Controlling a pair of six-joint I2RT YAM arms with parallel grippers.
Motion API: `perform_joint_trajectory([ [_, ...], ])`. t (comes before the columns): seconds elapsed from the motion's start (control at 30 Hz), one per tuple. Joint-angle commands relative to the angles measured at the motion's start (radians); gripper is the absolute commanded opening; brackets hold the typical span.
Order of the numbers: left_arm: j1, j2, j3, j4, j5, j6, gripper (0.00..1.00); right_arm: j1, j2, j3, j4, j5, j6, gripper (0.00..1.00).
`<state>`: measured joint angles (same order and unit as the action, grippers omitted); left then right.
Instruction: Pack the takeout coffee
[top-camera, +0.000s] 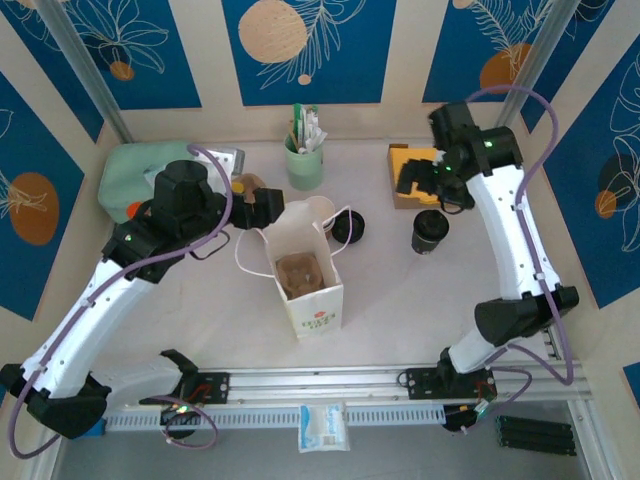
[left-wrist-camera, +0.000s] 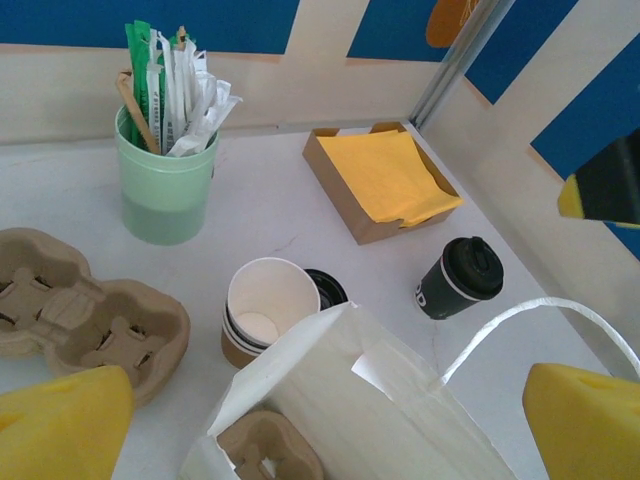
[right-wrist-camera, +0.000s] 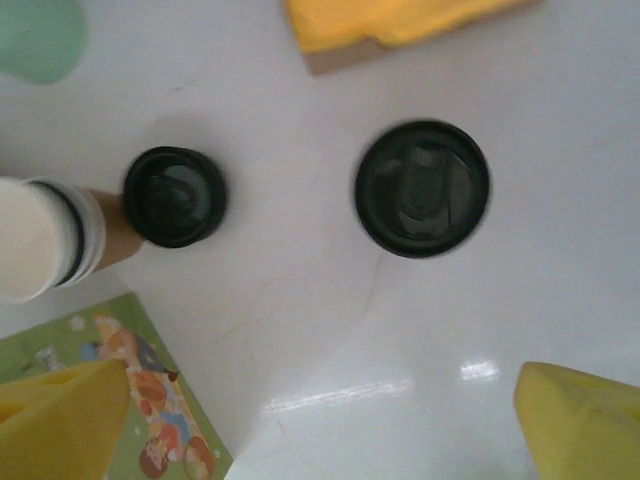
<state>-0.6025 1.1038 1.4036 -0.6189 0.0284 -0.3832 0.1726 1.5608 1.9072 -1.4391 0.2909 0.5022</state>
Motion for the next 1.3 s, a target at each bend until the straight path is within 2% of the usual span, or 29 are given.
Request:
perform_joint_trajectory([
  [0.0, -0.004, 0.008, 0.032, 0.035, 0.027, 0.015, 0.99, -0.146, -0.041, -0.142, 0.159, -0.229, 0.031, 0.99],
  [0.1, -0.005, 0.014, 0.030, 0.044, 0.033, 0.017, 0.99, -0.194, -0.029, -0.218, 0.196, -0.291, -0.005, 0.99],
  [0.17, -0.005, 0.020, 0.031, 0.044, 0.038, 0.017, 0.99, -0.191, -0.024, -0.247, 0.202, -0.247, -0.027, 0.99],
  [0.33, -0.005, 0.034, 0.028, 0.051, 0.052, 0.015, 0.99, -0.188, 0.023, -0.278, 0.199, -0.163, -0.070, 0.92],
  [0.6, -0.005, 0.050, 0.024, 0.063, 0.065, 0.014, 0.99, -0.145, 0.153, -0.255, 0.175, 0.011, -0.123, 0.92],
  [1.27, -0.004, 0.079, 0.023, 0.077, 0.074, 0.027, 0.99, -0.107, 0.321, -0.184, 0.160, 0.025, -0.178, 0.92],
])
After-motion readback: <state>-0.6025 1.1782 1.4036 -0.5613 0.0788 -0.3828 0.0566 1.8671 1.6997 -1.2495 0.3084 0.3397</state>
